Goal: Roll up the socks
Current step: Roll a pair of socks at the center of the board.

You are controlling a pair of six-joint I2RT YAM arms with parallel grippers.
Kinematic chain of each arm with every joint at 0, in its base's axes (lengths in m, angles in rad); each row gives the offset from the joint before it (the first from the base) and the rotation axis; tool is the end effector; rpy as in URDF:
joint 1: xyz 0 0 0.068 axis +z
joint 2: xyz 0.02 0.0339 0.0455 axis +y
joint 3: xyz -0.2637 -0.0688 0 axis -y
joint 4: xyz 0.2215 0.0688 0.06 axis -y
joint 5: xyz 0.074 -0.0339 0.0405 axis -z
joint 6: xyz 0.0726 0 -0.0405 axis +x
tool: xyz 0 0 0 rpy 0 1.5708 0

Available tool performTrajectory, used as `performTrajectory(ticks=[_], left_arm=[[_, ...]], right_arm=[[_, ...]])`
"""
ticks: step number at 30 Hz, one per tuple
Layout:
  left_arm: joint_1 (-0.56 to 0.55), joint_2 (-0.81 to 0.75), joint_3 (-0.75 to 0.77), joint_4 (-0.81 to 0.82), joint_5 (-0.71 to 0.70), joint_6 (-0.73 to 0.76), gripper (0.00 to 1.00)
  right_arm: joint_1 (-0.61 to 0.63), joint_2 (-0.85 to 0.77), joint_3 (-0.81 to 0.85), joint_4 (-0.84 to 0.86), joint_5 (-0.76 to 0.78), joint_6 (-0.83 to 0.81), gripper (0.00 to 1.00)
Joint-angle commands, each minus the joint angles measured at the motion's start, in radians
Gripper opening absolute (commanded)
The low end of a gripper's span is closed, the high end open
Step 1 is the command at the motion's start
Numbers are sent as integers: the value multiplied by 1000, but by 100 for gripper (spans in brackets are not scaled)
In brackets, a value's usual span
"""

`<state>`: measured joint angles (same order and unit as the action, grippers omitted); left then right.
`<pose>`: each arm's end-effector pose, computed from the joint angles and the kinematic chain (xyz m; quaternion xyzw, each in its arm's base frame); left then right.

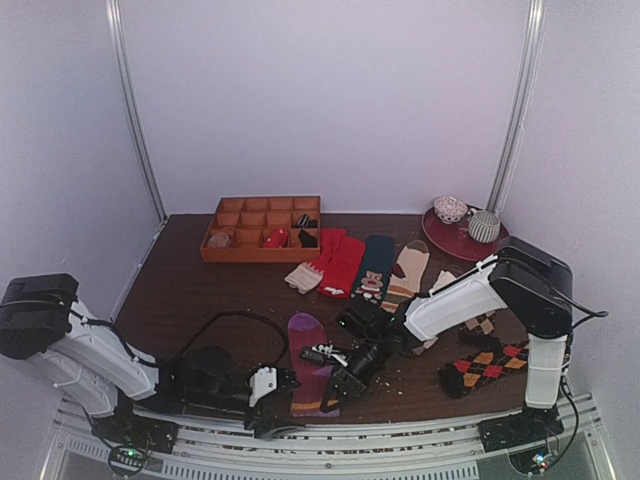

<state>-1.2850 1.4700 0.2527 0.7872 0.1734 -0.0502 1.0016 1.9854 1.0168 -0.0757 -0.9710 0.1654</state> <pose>0.0609 -0.2517 0.1282 0.5236 0.6567 -0.3903 0.3773 0.1430 0.3346 0.1069 0.4577 -0.7311 -0.5028 0.0562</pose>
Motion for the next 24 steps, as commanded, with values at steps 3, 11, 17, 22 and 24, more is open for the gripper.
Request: performTrajectory(ticks=[3, 11, 17, 22, 24], left_arm=[[-4, 142, 61, 43, 44, -8, 80], [-4, 184, 59, 90, 28, -30, 68], [-4, 179, 53, 104, 23, -41, 61], [-4, 186, 54, 105, 14, -45, 32], [-3, 194, 56, 107, 16, -49, 23]], right_arm=[[-9, 66, -47, -147, 136, 15, 8], [-10, 67, -61, -127, 136, 26, 8], [-10, 70, -66, -116, 137, 33, 8], [-10, 72, -69, -114, 138, 34, 8], [-10, 73, -71, -110, 139, 37, 8]])
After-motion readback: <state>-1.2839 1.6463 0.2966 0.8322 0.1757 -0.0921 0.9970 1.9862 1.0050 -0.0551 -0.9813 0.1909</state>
